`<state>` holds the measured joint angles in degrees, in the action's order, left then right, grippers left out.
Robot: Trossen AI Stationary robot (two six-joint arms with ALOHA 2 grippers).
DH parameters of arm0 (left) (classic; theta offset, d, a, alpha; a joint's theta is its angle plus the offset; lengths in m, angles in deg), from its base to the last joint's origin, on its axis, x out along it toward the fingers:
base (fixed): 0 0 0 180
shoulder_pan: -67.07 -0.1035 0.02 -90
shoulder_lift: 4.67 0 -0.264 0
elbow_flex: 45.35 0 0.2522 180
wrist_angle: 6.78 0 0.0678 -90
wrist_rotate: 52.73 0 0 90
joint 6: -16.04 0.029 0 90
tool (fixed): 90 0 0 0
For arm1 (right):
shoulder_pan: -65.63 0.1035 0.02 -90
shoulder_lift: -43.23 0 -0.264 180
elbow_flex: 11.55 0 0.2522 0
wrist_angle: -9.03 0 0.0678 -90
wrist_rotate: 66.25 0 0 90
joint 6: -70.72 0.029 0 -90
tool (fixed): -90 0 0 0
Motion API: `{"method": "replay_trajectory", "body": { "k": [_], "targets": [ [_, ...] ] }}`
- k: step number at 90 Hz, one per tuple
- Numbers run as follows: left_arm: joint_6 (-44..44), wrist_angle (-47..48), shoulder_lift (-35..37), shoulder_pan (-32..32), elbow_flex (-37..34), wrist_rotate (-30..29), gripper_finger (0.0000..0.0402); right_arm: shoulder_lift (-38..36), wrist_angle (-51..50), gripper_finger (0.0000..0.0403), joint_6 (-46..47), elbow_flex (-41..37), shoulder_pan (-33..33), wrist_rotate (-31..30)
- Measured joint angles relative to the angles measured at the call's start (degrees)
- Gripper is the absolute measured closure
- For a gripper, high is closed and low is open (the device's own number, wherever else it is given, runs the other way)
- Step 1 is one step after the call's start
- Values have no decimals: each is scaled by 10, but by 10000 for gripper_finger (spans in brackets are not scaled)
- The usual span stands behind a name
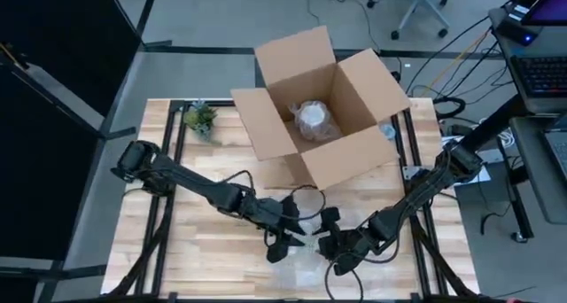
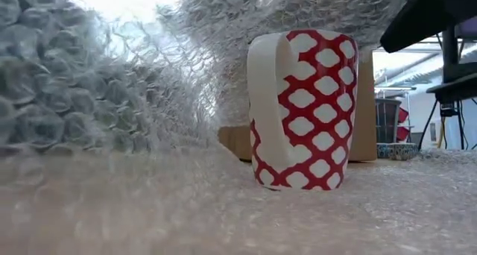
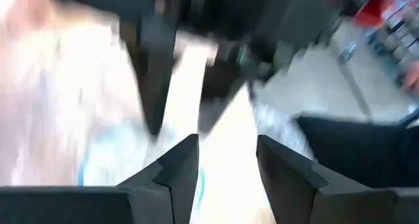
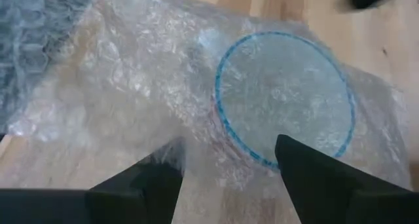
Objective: Wrap mug
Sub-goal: Wrap the red mug with the bubble wrap
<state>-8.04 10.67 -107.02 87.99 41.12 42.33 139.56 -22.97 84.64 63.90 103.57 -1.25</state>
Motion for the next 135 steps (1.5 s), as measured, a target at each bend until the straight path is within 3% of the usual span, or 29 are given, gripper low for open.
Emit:
{"method": "replay_trajectory", "body": {
  "k": [31, 58, 70, 92, 112, 135],
  "targets": [
    [9, -35, -85, -14, 2, 5, 260, -1, -20, 179, -11, 22, -4, 1],
    [7, -53, -89, -17, 0, 7, 260, -3, -197, 179, -26, 140, 2, 4],
    [9, -54, -89, -19, 0, 7, 260, -3, -225, 179, -28, 153, 2, 5],
    [10, -57, -89, -21, 0, 7, 260, -3, -325, 179, 6, 215, 2, 84],
    [9, -61, -90, -21, -1, 8, 260, 22, -195, 179, -37, 183, -20, 56],
    [10, -65, -90, -20, 1, 24, 260, 84, -156, 179, -41, 140, -32, 44]
  ]
}}
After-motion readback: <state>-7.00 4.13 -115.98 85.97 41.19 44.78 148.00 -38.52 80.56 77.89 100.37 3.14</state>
